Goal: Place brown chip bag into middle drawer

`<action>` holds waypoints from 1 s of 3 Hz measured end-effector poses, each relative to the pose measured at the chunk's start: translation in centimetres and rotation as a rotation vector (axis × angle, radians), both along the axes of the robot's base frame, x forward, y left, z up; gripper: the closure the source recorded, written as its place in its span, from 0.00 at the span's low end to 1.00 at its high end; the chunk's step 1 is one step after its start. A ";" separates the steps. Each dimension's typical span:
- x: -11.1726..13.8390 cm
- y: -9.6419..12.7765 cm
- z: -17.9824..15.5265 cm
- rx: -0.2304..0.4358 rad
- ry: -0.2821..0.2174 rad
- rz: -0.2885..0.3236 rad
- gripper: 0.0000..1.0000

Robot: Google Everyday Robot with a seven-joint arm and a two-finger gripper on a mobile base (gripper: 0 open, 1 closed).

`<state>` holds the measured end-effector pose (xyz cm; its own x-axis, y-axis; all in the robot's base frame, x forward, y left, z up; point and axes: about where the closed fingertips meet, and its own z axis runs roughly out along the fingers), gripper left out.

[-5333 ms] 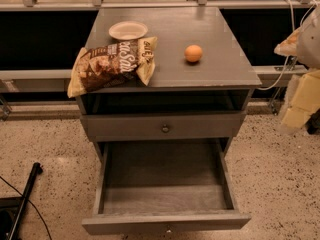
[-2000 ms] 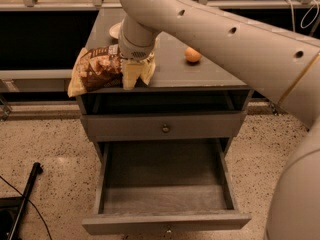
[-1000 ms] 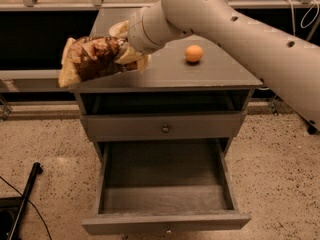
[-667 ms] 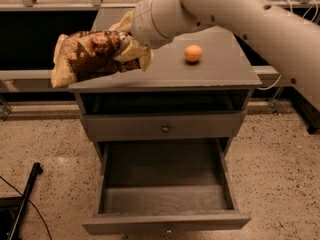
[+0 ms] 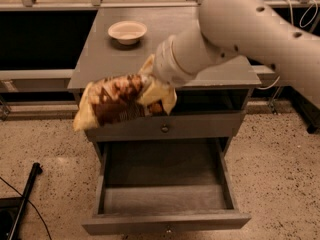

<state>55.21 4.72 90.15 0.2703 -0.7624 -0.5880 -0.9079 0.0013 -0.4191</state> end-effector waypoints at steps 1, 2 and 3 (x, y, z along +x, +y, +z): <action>-3.6 -3.9 -9.0 -0.042 0.201 -0.086 1.00; -7.4 -6.3 -17.2 -0.084 0.378 -0.155 1.00; -7.5 -6.3 -17.4 -0.086 0.380 -0.153 1.00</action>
Offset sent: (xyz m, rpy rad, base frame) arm -0.1055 -0.0898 -0.2481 -0.1139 0.5435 -0.2374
